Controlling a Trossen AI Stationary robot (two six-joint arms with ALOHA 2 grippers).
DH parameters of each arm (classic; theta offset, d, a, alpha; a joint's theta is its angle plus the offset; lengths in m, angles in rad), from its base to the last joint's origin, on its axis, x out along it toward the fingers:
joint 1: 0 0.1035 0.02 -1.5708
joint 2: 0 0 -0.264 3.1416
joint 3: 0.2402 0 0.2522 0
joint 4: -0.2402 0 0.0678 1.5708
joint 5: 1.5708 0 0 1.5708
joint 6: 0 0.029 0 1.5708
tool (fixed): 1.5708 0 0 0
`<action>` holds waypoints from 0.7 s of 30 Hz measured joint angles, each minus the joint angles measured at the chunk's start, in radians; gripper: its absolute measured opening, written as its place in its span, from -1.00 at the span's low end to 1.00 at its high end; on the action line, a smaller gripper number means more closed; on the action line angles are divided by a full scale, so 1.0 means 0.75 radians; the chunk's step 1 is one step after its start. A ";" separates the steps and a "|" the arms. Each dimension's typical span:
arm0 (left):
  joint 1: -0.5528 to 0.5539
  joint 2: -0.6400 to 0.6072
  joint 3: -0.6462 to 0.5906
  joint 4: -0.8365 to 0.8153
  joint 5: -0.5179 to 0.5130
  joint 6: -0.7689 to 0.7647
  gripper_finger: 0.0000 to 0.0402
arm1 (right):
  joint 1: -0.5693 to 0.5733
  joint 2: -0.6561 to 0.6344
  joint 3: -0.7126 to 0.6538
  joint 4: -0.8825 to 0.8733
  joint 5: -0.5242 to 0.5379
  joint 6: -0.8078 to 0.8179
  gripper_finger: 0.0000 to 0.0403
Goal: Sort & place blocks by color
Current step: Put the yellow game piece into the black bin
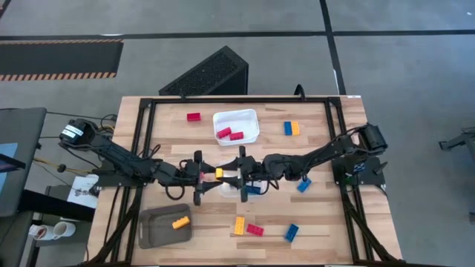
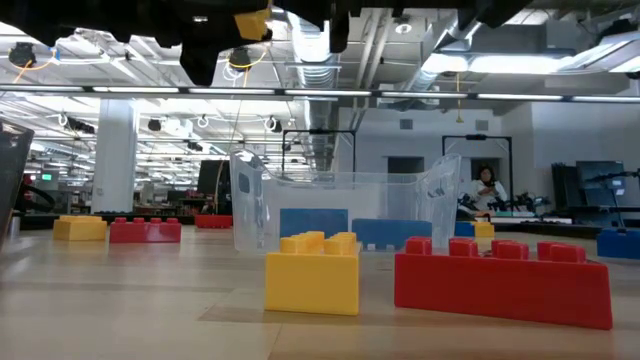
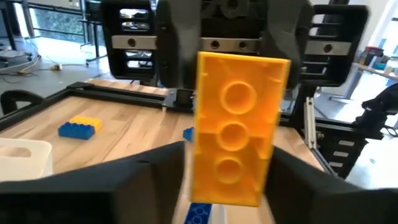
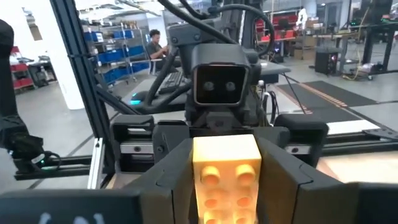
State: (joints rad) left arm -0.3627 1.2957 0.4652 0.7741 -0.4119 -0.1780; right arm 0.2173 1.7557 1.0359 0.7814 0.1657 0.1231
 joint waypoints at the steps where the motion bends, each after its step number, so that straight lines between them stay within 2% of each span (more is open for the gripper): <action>1: 0.000 0.000 0.000 0.001 0.000 0.001 -0.31 | 0.000 0.000 0.000 -0.001 0.002 0.006 -0.17; 3: -0.001 0.000 0.000 -0.009 0.009 0.013 -0.53 | 0.000 -0.001 0.000 -0.019 0.000 0.022 -0.13; 7: 0.001 -0.018 0.000 -0.054 0.037 -0.001 -0.50 | -0.006 -0.002 0.000 -0.063 0.015 0.089 -0.06; 10: 0.001 -0.094 -0.001 -0.164 0.042 -0.033 -0.50 | 0.002 -0.027 -0.002 -0.161 0.017 0.094 -0.01; 16: -0.029 -0.323 -0.001 -0.573 -0.011 -0.176 -0.50 | 0.029 -0.170 -0.001 -0.373 0.022 0.094 0.12; 21: -0.132 -0.494 -0.001 -0.970 0.011 -0.406 -0.50 | 0.080 -0.315 -0.001 -0.604 0.026 0.105 0.16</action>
State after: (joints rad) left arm -0.4619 0.9249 0.4648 0.0469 -0.4037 -0.4821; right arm 0.2772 1.5196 1.0351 0.3281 0.1851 0.2016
